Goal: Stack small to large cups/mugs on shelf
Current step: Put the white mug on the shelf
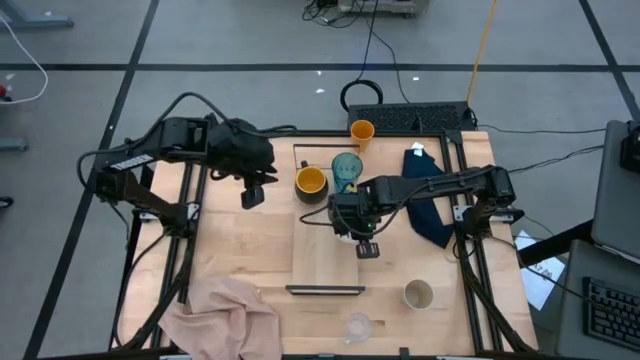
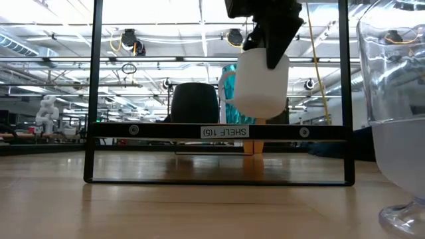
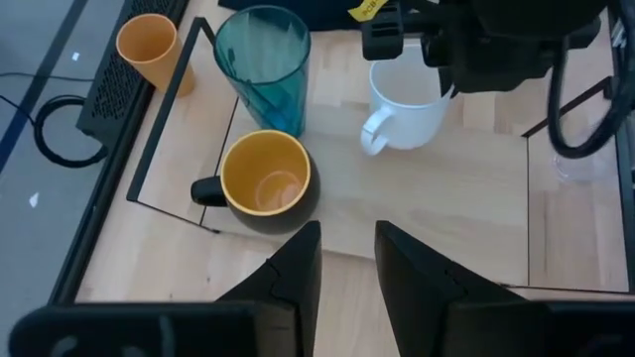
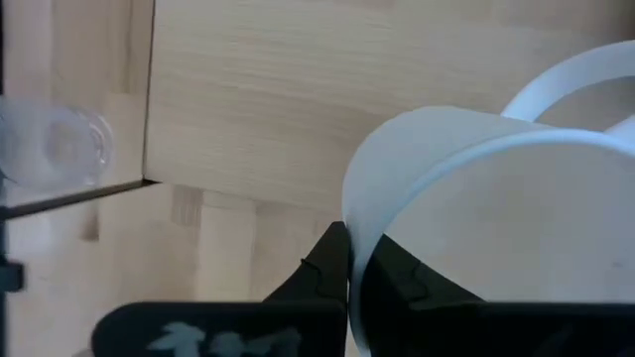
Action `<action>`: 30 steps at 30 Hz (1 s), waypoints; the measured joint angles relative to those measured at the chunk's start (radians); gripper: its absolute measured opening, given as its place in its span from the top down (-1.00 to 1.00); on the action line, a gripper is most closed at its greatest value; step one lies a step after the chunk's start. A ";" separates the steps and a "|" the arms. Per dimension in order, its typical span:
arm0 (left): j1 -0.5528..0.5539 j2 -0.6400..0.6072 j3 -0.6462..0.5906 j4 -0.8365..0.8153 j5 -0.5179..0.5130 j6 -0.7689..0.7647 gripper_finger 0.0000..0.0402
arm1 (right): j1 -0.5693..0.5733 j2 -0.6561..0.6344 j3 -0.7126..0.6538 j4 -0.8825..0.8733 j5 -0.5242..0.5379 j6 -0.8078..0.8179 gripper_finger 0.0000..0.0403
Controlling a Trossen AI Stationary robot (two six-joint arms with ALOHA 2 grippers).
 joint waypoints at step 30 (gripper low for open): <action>0.000 -0.002 0.000 -0.024 0.000 -0.014 0.51 | 0.013 0.092 0.001 -0.019 0.055 -0.364 1.00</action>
